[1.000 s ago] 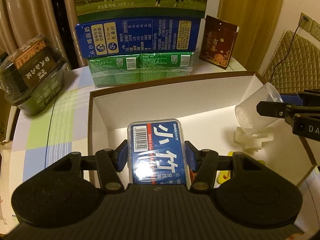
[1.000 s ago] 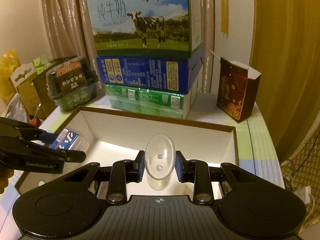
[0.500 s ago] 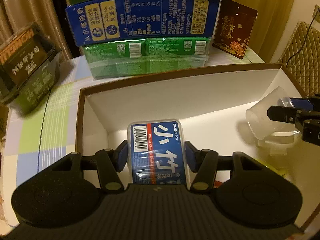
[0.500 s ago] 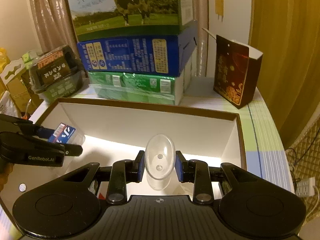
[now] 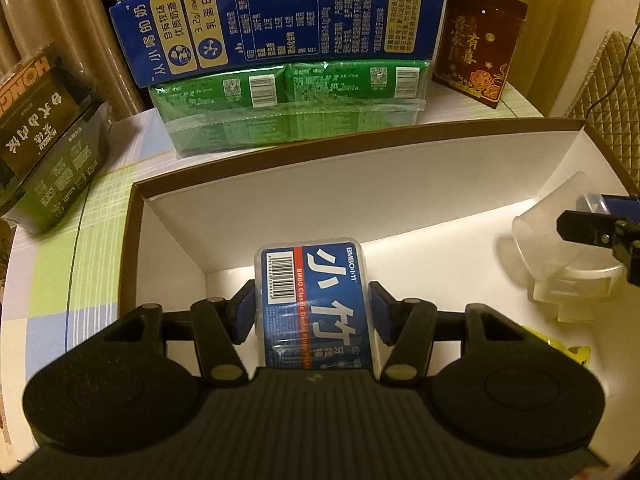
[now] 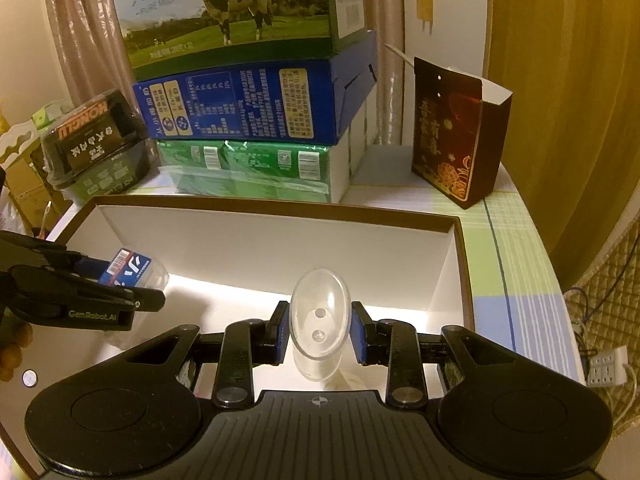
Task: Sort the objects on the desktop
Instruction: 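Carry the blue pack and clear cup into the box and open both tools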
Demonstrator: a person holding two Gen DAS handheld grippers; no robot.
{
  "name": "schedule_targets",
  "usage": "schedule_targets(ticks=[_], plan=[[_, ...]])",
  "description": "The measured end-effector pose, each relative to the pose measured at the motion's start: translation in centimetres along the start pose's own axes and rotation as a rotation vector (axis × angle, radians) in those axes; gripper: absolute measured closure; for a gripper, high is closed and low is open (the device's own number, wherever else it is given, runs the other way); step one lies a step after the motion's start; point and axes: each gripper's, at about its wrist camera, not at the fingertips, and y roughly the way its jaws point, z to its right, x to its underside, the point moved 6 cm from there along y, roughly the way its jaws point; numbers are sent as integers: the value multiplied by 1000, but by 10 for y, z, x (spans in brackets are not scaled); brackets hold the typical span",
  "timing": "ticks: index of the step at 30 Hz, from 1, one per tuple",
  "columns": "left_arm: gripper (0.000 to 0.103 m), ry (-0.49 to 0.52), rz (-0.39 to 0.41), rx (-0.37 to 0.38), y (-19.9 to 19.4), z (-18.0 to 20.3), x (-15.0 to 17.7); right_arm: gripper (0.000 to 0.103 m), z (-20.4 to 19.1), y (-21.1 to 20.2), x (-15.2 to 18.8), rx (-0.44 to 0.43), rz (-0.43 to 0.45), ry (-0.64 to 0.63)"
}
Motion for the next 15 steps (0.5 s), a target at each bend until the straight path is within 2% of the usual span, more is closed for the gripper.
schedule_targets(ticks=[15], plan=[[48,5,41,17,-6,2,-3,75,4,6,2,18,-13,-2]])
